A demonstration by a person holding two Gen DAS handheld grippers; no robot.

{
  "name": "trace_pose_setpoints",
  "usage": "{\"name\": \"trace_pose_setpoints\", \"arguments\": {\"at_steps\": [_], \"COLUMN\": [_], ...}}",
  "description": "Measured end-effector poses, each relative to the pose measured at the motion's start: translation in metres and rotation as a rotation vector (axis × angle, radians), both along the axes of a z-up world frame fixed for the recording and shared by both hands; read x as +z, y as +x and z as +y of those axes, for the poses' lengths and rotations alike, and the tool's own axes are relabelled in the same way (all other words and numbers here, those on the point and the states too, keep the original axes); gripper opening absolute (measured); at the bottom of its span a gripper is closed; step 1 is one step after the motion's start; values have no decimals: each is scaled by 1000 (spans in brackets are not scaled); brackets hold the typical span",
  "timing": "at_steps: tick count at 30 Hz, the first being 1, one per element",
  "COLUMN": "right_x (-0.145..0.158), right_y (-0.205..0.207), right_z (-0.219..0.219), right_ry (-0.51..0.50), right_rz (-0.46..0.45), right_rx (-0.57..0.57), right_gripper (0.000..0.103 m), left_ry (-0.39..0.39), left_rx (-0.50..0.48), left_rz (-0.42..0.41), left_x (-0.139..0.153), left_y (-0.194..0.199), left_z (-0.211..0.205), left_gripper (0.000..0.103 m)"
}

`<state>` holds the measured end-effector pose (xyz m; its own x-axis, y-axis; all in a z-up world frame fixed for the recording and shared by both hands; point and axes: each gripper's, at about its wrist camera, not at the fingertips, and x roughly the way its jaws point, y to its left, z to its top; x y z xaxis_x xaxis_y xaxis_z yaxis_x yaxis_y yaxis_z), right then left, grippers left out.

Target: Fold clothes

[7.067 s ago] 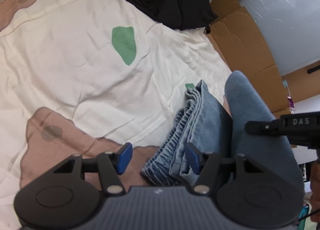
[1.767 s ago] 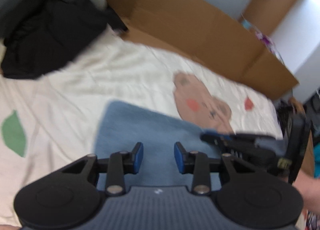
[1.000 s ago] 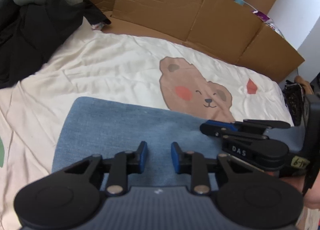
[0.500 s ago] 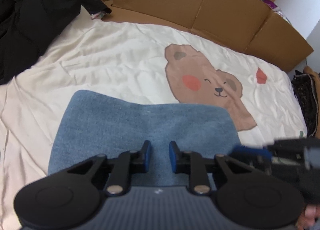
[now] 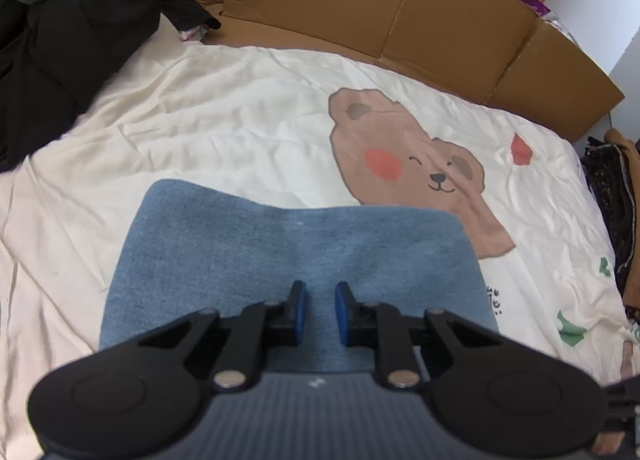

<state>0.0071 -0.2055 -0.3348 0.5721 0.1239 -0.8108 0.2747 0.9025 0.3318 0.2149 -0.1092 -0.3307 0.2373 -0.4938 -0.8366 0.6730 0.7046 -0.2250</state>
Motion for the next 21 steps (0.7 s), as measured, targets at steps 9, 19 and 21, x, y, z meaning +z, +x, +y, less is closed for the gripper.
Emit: {"name": "trace_pose_setpoints", "arguments": {"at_steps": [9,19,21], "right_x": [-2,3,-2], "right_y": [-31,-44,-46], "right_z": [1,-35,-40], "right_ry": [108,190,239], "right_rz": [49,48,44], "right_rx": [-64,-124,-135], "right_gripper": [14,28,39], "left_ry": [-6,-52,-55], "left_rx": [1,85,99], "left_rz": [3,59,37], "left_x": [-1,34,49], "left_y": [1,2,0], "left_z": [2,39,55], "left_gripper": [13,15,20]}}
